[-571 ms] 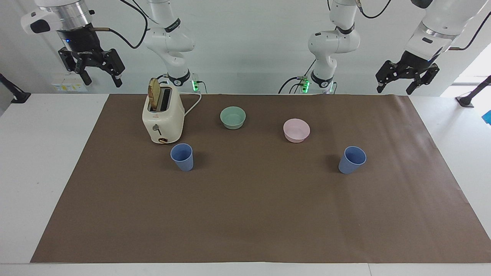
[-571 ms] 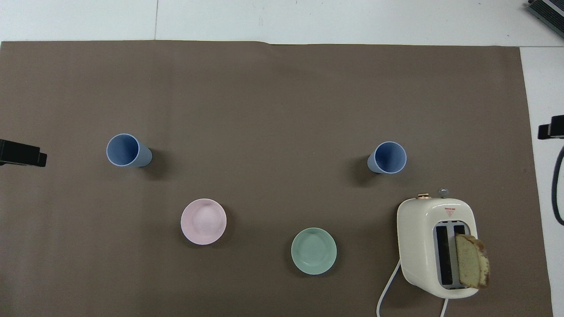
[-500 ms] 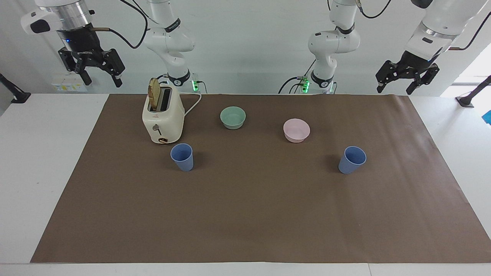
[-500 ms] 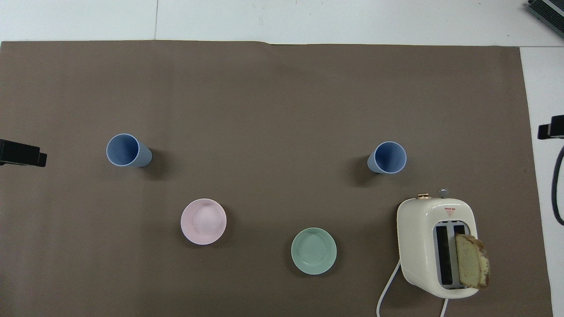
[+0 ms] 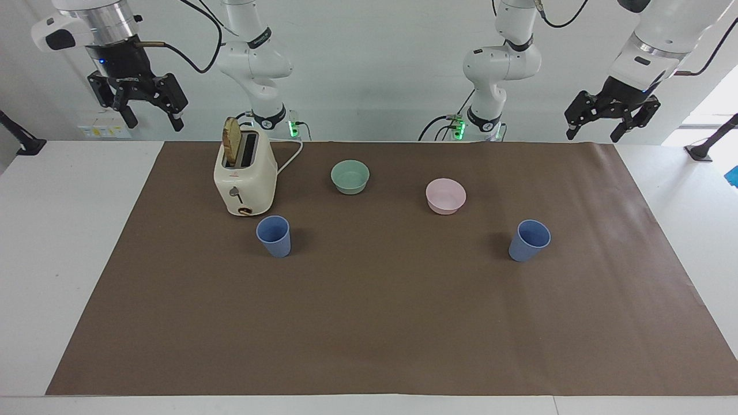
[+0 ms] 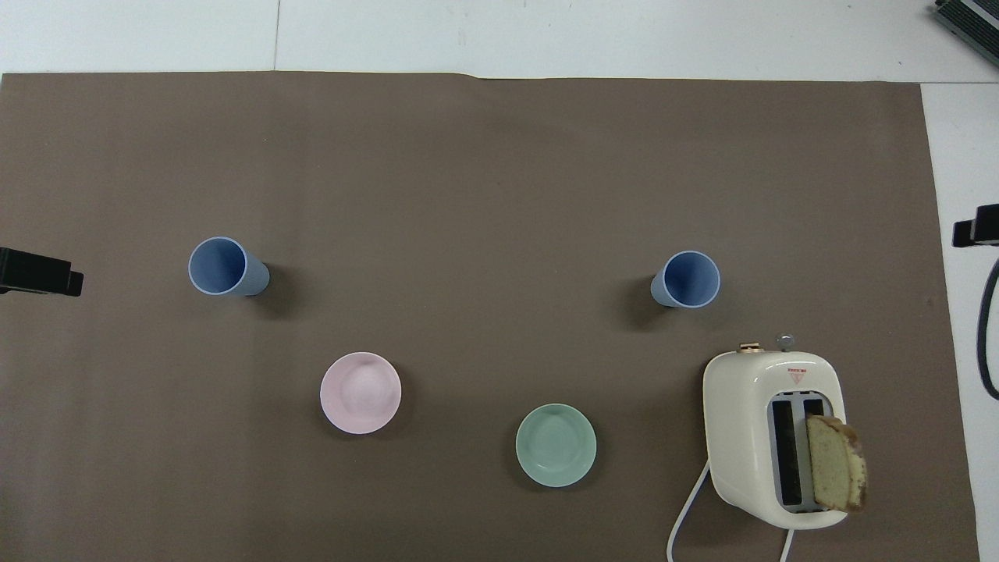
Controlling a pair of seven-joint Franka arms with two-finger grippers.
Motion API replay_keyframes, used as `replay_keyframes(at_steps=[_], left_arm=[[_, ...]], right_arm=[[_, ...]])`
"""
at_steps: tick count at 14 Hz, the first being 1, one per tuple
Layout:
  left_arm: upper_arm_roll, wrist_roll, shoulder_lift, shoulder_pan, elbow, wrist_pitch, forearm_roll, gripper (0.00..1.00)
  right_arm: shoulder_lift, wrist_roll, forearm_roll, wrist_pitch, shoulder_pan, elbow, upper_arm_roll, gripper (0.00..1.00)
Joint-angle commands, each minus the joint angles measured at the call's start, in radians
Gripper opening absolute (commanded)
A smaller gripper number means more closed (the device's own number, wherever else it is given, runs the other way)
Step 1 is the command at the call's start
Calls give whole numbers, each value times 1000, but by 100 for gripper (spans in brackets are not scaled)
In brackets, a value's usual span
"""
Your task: Stack blue cups with both arms
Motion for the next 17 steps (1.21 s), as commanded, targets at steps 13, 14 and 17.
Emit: replay_keyframes(at_steps=[13, 14, 17], left_arm=[[6, 10, 13, 43, -85, 115, 8, 100], [8, 7, 28, 48, -99, 137, 8, 100], [11, 3, 54, 79, -174, 270, 9, 100]], right_arm=[[3, 11, -6, -20, -3, 14, 6, 100], [3, 11, -6, -20, -3, 16, 6, 100], [3, 11, -6, -20, -3, 16, 6, 100]])
